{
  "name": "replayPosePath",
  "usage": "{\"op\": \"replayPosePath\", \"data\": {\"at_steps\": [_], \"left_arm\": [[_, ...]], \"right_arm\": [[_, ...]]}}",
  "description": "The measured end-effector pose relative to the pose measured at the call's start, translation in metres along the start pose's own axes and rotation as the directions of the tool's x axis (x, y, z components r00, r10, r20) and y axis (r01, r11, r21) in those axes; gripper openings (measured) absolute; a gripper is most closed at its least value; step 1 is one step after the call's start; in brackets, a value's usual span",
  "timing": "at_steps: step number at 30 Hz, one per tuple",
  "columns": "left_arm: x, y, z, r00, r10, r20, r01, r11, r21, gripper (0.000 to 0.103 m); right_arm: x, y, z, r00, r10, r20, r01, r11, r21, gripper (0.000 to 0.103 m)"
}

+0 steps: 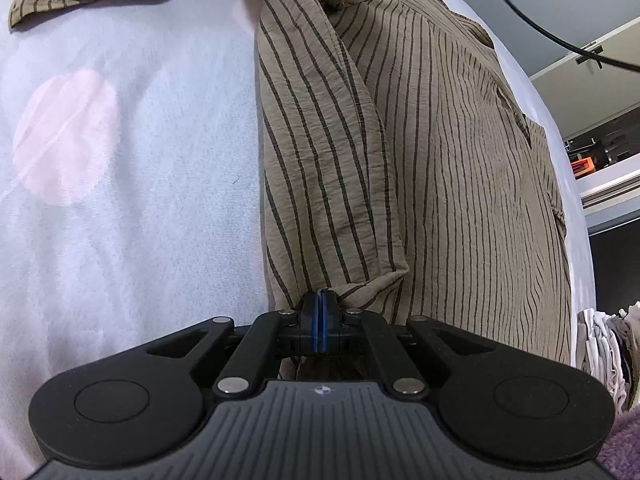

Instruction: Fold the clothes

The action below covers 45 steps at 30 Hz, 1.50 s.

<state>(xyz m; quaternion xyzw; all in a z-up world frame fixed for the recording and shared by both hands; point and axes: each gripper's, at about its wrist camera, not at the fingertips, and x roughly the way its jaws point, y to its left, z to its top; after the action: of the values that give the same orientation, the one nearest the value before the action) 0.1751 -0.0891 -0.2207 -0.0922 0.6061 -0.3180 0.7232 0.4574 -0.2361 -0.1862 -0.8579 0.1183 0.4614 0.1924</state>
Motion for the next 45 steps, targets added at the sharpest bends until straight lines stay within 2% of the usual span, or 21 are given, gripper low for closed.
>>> {"op": "replayPosePath", "data": {"at_steps": [7, 10, 13, 14, 15, 16, 17, 20, 24, 25, 27, 29, 33, 35, 37, 45], "left_arm": [[0.0, 0.004, 0.0, 1.0, -0.024, -0.003, 0.024, 1.0, -0.006, 0.0], [-0.001, 0.008, -0.001, 0.999, -0.036, -0.004, 0.036, 0.999, -0.012, 0.0], [-0.002, 0.008, -0.002, 0.999, -0.037, -0.003, 0.037, 0.999, -0.009, 0.0], [-0.002, 0.007, -0.002, 0.999, -0.035, -0.003, 0.035, 0.999, -0.007, 0.0], [-0.002, 0.007, -0.002, 0.999, -0.033, -0.002, 0.033, 0.999, -0.004, 0.0], [-0.003, 0.008, -0.002, 0.999, -0.036, 0.0, 0.036, 0.999, -0.006, 0.0], [-0.004, 0.009, -0.003, 0.999, -0.041, 0.001, 0.041, 0.999, -0.008, 0.0], [-0.008, 0.011, -0.002, 0.998, -0.06, 0.008, 0.06, 0.998, -0.016, 0.0], [-0.024, 0.003, -0.003, 0.98, -0.197, 0.024, 0.197, 0.98, -0.007, 0.0], [-0.029, -0.003, -0.004, 0.979, -0.203, 0.029, 0.203, 0.979, 0.018, 0.0], [-0.04, -0.013, -0.008, 0.979, -0.198, 0.043, 0.196, 0.979, 0.053, 0.0], [-0.048, -0.016, -0.011, 0.981, -0.187, 0.05, 0.185, 0.982, 0.047, 0.0], [-0.058, -0.022, -0.02, 0.995, -0.081, 0.058, 0.078, 0.996, 0.048, 0.0], [-0.064, -0.027, -0.024, 0.996, -0.058, 0.063, 0.055, 0.997, 0.051, 0.0], [-0.068, -0.035, -0.029, 0.997, -0.04, 0.072, 0.036, 0.997, 0.062, 0.0], [-0.086, -0.059, -0.045, 0.993, -0.088, 0.081, 0.081, 0.993, 0.084, 0.0]], "right_arm": [[0.027, -0.019, 0.011, 0.997, 0.071, 0.01, -0.069, 0.994, -0.082, 0.043], [0.038, -0.019, 0.019, 0.994, 0.109, 0.003, -0.109, 0.99, -0.092, 0.032], [0.041, -0.019, 0.022, 0.993, 0.114, -0.004, -0.114, 0.99, -0.083, 0.03], [0.041, -0.021, 0.022, 0.993, 0.118, -0.006, -0.118, 0.99, -0.071, 0.027], [0.041, -0.02, 0.023, 0.993, 0.116, -0.015, -0.117, 0.991, -0.06, 0.014], [0.041, -0.02, 0.024, 0.993, 0.114, -0.025, -0.115, 0.992, -0.049, 0.004], [0.04, -0.019, 0.024, 0.993, 0.112, -0.036, -0.113, 0.993, -0.038, 0.004], [0.03, -0.016, 0.023, 0.997, 0.066, -0.043, -0.065, 0.998, 0.019, 0.003], [0.007, -0.013, 0.01, 0.998, -0.01, -0.061, 0.016, 0.995, 0.096, 0.003], [0.0, -0.012, 0.006, 0.997, -0.029, -0.067, 0.037, 0.992, 0.119, 0.003], [-0.014, -0.005, 0.0, 0.995, -0.063, -0.083, 0.074, 0.988, 0.133, 0.003], [-0.025, 0.004, -0.004, 0.991, -0.093, -0.096, 0.106, 0.983, 0.152, 0.003], [-0.042, 0.024, -0.007, 0.982, -0.145, -0.12, 0.169, 0.96, 0.221, 0.003], [-0.05, 0.034, -0.009, 0.976, -0.171, -0.133, 0.2, 0.946, 0.255, 0.003], [-0.053, 0.062, -0.012, 0.971, -0.187, -0.146, 0.221, 0.938, 0.267, 0.003], [-0.075, 0.116, -0.026, 0.94, -0.264, -0.219, 0.328, 0.878, 0.349, 0.003]]}}
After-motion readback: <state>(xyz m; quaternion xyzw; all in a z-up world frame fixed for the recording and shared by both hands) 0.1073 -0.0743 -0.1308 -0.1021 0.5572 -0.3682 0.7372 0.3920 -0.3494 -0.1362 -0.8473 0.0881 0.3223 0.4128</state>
